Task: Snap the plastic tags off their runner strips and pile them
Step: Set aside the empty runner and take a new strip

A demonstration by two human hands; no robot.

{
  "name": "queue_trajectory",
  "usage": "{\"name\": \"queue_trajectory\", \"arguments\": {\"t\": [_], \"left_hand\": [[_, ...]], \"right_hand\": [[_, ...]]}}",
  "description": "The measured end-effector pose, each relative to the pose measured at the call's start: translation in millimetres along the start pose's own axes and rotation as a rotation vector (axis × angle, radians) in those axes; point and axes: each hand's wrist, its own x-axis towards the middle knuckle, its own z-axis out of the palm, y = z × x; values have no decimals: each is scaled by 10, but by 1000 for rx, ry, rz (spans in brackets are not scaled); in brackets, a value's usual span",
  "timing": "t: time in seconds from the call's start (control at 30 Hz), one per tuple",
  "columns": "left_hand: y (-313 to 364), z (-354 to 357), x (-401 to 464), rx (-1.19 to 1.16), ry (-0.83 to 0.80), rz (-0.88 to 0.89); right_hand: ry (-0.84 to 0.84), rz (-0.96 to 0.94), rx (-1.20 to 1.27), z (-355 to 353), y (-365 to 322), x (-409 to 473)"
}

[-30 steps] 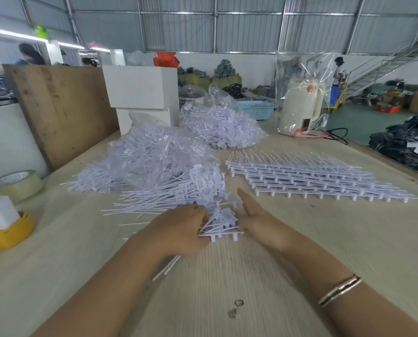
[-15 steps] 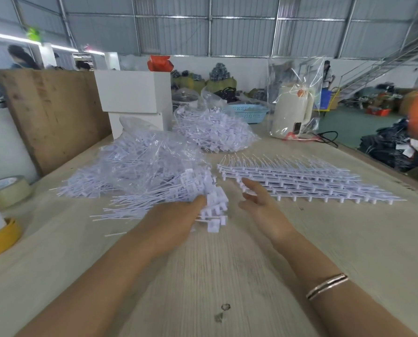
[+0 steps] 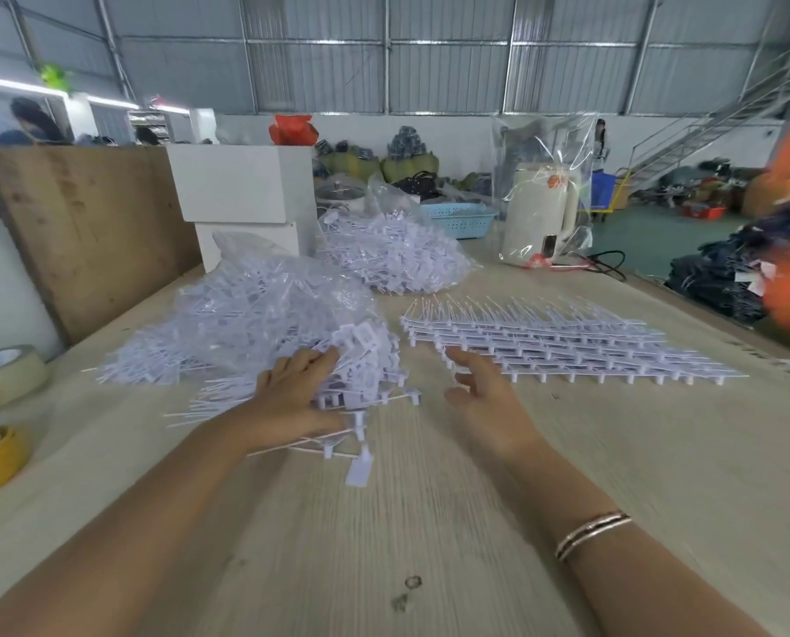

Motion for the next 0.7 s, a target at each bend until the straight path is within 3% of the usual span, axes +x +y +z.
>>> {"name": "queue_trajectory", "arguments": {"t": [0.17, 0.3, 0.37, 0.47, 0.6, 0.63, 0.7], "left_hand": [[124, 180, -110, 207, 4, -13], [121, 236, -7, 394, 303, 34], [162, 213, 31, 450, 379, 63], [257, 219, -4, 380, 439, 76], [555, 276, -121, 276, 545, 178], [645, 295, -141, 280, 577, 229], [844, 345, -150, 294, 563, 343]], "right_hand": [[3, -35, -60, 36, 15, -12], [11, -52, -59, 67, 54, -4], [20, -58, -71, 56, 75, 7], [132, -71, -116, 7, 86, 45], [341, 90, 27, -206, 137, 107], [323, 132, -41, -252, 159, 122], [174, 200, -467, -285, 231, 185]]}}
